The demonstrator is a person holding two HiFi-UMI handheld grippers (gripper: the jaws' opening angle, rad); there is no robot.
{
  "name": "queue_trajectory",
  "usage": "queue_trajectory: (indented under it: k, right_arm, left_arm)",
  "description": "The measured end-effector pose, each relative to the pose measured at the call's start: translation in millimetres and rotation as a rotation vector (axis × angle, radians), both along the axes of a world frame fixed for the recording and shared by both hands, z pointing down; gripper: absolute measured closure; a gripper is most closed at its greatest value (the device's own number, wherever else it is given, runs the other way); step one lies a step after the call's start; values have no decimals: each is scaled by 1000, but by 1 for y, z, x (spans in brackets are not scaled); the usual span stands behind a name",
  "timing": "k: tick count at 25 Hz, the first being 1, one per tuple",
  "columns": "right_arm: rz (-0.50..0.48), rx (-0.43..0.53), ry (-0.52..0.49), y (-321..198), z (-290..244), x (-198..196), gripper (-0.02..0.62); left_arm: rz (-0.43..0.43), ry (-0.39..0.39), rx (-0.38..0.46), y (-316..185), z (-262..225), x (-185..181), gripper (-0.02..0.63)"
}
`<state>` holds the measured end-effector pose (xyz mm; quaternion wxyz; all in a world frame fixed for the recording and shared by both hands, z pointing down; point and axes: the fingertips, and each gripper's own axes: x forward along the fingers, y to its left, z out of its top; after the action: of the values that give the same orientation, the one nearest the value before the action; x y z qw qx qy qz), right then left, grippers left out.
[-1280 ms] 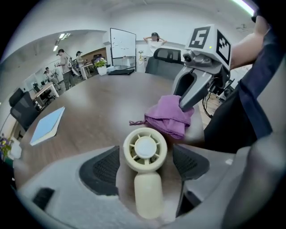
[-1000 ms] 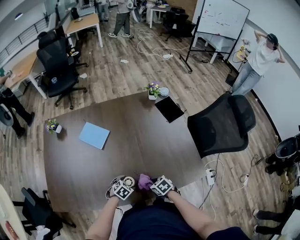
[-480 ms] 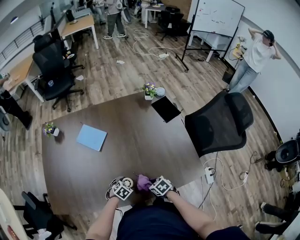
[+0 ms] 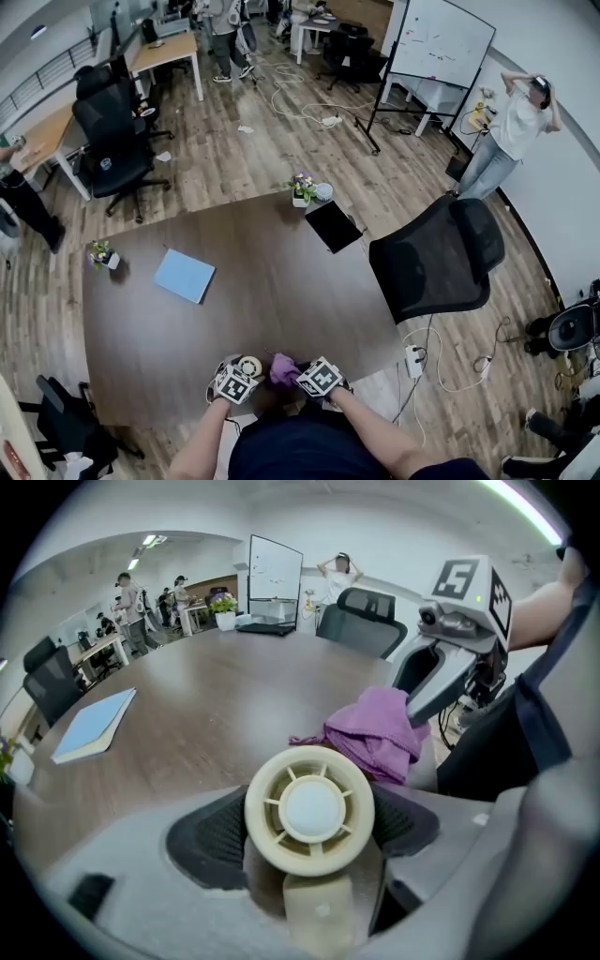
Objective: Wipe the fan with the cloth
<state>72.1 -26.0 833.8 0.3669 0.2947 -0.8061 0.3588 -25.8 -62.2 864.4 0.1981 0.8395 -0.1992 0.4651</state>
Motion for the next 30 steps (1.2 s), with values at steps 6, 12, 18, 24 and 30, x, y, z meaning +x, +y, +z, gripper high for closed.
queue_trajectory:
  k: [6,12,18,24,30]
  right_arm:
    - [17,-5,-42,1,-4,-4,495]
    - [21,106,-130,-6,-38,-12,497]
    - [-30,262,-267,-6,-94,-32,497]
    - [-101,357,-266,-9,-129,-42,497]
    - [-123,379,-284,-12,-149,-48,497]
  left_arm:
    - [-32,74,26,-5,-22,-1,227]
    - [-58,150,129,-11,-50,6,227]
    - [-86,252,221,-20,-88,6,227]
    - [-46,317,301,-20,-123,11,227]
    - [24,341,369,-13,-149,19,227]
